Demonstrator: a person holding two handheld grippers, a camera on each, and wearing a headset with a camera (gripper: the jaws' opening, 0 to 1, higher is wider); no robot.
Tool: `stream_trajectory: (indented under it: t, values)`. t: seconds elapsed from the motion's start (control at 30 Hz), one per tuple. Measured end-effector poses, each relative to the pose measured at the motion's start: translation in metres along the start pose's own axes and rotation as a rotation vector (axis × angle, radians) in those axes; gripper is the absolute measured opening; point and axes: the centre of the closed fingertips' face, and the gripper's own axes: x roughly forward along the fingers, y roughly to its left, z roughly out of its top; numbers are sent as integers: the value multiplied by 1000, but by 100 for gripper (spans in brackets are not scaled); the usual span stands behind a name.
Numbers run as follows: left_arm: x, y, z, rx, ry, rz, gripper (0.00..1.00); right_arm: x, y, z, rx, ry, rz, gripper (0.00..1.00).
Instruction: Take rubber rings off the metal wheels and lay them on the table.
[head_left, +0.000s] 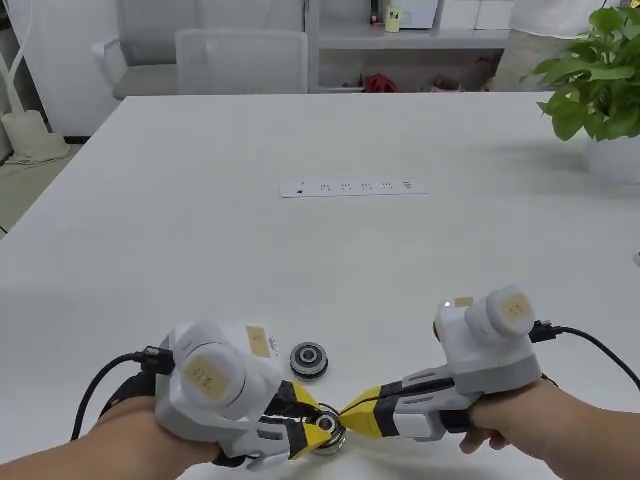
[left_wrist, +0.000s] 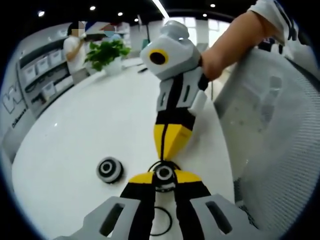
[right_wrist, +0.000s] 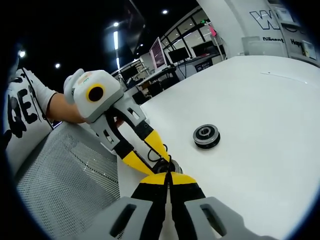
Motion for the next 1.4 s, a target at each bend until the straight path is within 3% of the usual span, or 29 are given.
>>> stream_trajectory:
  t: [0.43, 0.97, 1.4]
  values:
    - [-17, -3, 15, 4, -48, -20, 22, -2, -1, 4, 6, -12, -3, 0]
    - [-40, 1, 22, -34, -103, 5, 33, -3, 4, 12, 4, -28, 7, 0]
    - [-59, 8, 18, -52, -115, 41, 40, -5, 8, 27, -8, -47, 13, 0]
